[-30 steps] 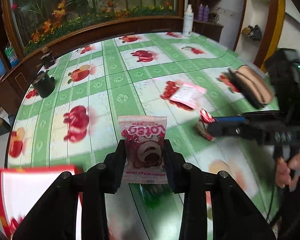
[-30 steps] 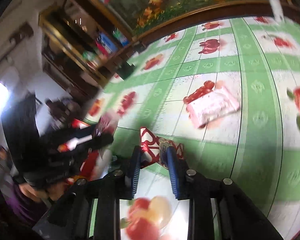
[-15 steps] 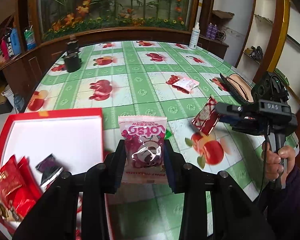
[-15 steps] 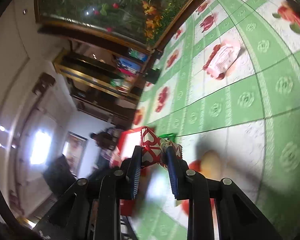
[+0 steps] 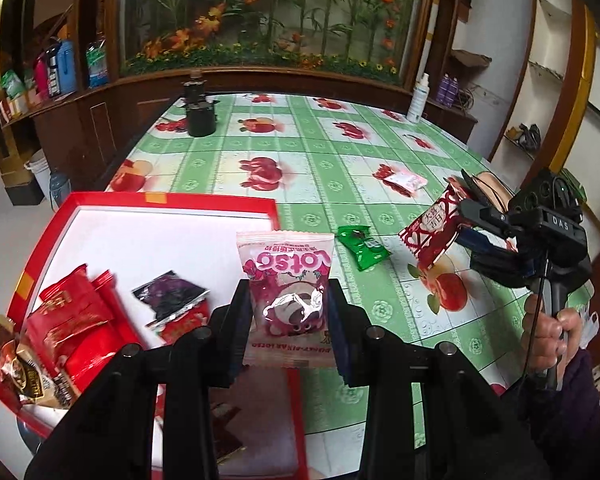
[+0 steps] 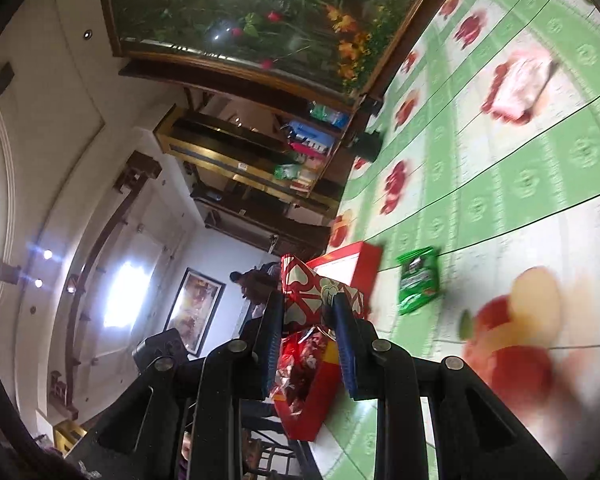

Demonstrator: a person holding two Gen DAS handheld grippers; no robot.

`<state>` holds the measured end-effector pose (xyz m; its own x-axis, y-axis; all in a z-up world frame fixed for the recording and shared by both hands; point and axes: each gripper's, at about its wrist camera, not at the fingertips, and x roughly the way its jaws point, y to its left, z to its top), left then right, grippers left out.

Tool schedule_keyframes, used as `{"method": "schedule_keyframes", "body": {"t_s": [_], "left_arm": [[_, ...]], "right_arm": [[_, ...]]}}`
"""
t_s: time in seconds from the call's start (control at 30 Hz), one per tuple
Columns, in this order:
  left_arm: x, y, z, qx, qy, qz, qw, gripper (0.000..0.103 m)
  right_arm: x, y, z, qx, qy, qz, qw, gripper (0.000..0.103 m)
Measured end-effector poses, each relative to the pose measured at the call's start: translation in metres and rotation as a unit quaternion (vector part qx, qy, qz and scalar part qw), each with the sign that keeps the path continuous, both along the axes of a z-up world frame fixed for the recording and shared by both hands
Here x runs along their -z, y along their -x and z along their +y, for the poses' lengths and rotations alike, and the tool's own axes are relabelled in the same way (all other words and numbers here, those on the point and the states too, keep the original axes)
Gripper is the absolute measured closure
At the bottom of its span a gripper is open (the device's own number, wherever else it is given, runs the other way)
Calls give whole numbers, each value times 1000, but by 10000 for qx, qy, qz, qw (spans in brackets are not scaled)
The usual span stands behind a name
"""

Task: Organize snacks
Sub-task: 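Carry Lotso packet in left tool while right tool carries patterned packet over tray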

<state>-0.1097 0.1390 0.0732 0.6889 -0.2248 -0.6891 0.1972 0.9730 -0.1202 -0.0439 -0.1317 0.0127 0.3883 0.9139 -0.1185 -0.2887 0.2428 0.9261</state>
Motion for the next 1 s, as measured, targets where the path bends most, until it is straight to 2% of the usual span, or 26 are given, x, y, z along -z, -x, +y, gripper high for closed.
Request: {"method": "schedule_keyframes", "body": {"t_s": [0.2, 0.4, 0.57, 0.73, 0.83, 1.0], "left_arm": [[0, 3, 18, -248, -37, -68, 9997, 70], [-3, 4, 29, -551, -428, -290, 9971, 70], [-4, 3, 40, -855, -828, -475, 9918, 70], [0, -2, 55, -1174, -1225, -492, 9843, 69], [5, -10, 67, -1357, -1291, -411, 9814, 69], [11, -22, 80, -1580, -1350, -306, 9777, 69]], "right_arm": [[3, -5, 32, -250, -84, 9, 9997, 78], [4, -15, 75, -561, -38, 2, 9984, 77], [-5, -27, 111, -653, 166, -185, 9976, 77], [-9, -39, 151, -526, 893, -413, 9938, 77], [-13, -39, 171, -408, 1392, -557, 9879, 77], [-19, -31, 214, -332, 2379, -898, 9666, 77]]}}
